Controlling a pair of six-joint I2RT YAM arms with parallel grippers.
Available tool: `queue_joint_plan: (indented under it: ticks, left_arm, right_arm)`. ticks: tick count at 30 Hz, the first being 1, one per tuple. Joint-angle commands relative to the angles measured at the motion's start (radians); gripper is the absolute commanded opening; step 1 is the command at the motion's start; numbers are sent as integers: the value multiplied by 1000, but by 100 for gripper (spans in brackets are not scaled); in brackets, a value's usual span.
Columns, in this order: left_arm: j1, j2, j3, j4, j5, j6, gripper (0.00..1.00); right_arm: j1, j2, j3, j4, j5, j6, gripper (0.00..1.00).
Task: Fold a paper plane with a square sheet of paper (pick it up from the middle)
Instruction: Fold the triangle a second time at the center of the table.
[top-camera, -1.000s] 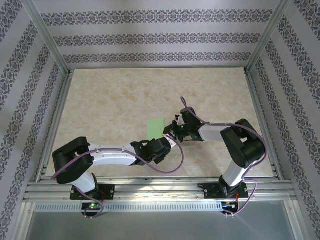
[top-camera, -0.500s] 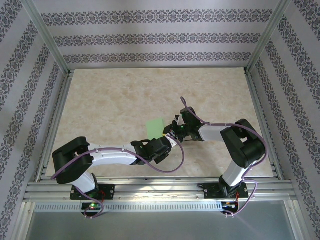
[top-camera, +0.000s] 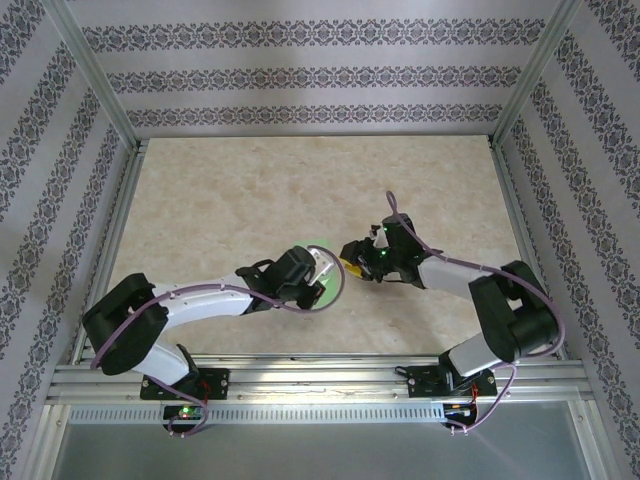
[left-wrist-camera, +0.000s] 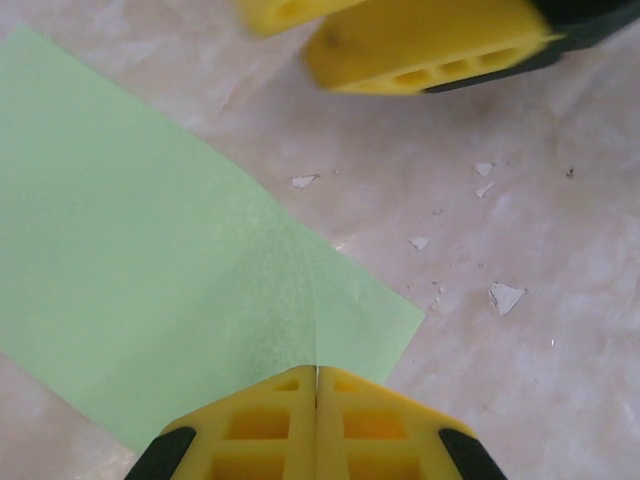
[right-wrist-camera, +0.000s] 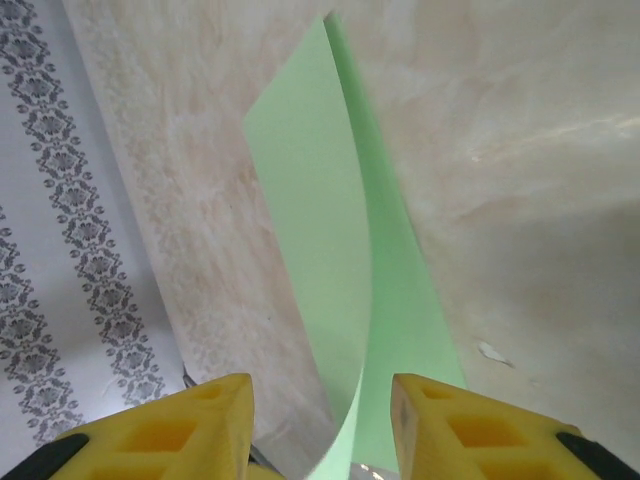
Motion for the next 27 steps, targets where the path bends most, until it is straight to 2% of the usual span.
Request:
queue_joint_plan:
  ticks: [1, 4, 9, 14, 22, 27]
  left_arm:
    - [49, -13, -34, 96, 198, -101, 0]
    - [80, -5, -50, 124, 251, -133, 0]
    - [101, -3, -67, 164, 281, -174, 0]
    - [109, -2, -64, 153, 277, -177, 0]
    - [109, 1, -54, 125, 266, -166, 0]
    - [109, 4, -56, 125, 262, -171, 0]
  right_arm:
    - [3, -61, -50, -36, 69, -49, 40]
    - [16, -93, -77, -42, 64, -53, 35]
    - [68, -79, -94, -18, 5, -40, 14]
    - [137, -38, -97, -16, 8, -40, 1]
    - [197, 38, -56, -41, 24, -66, 0]
    - [212, 71, -26, -127, 67, -121, 0]
